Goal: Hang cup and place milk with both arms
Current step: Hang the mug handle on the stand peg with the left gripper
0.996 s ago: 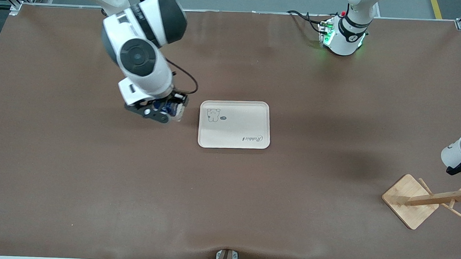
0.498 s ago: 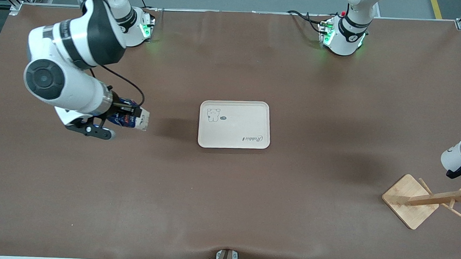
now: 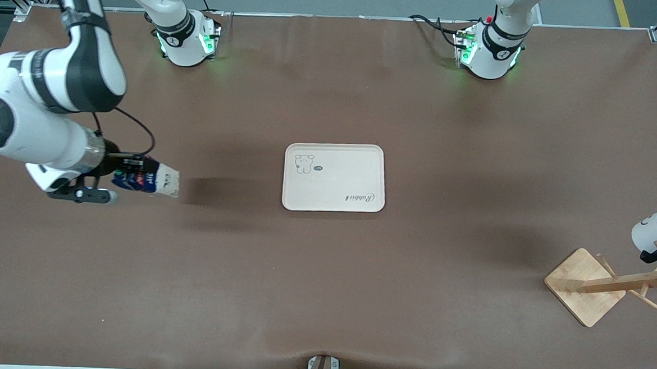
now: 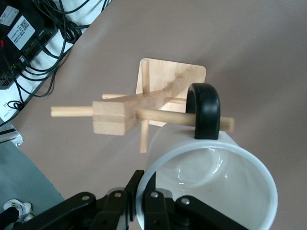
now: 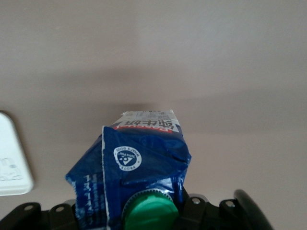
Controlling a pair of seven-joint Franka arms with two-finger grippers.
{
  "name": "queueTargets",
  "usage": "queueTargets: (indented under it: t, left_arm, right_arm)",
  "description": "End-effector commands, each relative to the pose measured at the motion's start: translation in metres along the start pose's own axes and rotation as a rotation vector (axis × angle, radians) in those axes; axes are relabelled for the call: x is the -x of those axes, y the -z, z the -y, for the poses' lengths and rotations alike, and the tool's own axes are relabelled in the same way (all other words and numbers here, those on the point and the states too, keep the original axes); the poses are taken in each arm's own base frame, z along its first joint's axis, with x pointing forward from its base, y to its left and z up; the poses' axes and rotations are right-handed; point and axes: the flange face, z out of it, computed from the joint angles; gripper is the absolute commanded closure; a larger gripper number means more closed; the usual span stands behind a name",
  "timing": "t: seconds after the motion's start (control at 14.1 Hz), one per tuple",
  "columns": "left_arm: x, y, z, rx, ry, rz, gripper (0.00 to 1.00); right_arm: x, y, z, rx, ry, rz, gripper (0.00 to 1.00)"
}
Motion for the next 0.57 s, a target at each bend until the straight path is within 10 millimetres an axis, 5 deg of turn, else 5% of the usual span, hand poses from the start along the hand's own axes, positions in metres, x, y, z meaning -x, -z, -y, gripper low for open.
queueTargets:
  t: [0.0, 0.07, 0.14, 0.5]
  left_arm:
    - [-0.007, 0.005, 0.006, -0.005, 0.022, -0.035, 0.65]
    - [-0.009, 0.005, 0.004, 0.012, 0.051, -0.055, 0.23]
    - [-0.010, 0.008, 0.002, 0.042, 0.088, -0.080, 0.00]
    - [-0.016, 0.038, -0.032, 0.158, 0.331, -0.031, 0.00]
  right_arm:
    - [0.028, -0.019, -0.067, -0.012, 0.014, -0.061, 1.00]
    - [0.034, -0.024, -0.075, -0.014, 0.001, -0.065, 1.00]
    - [0.039, -0.025, -0.076, -0.014, -0.003, -0.063, 1.00]
    - [0.060, -0.049, -0.110, -0.010, -0.065, -0.114, 1.00]
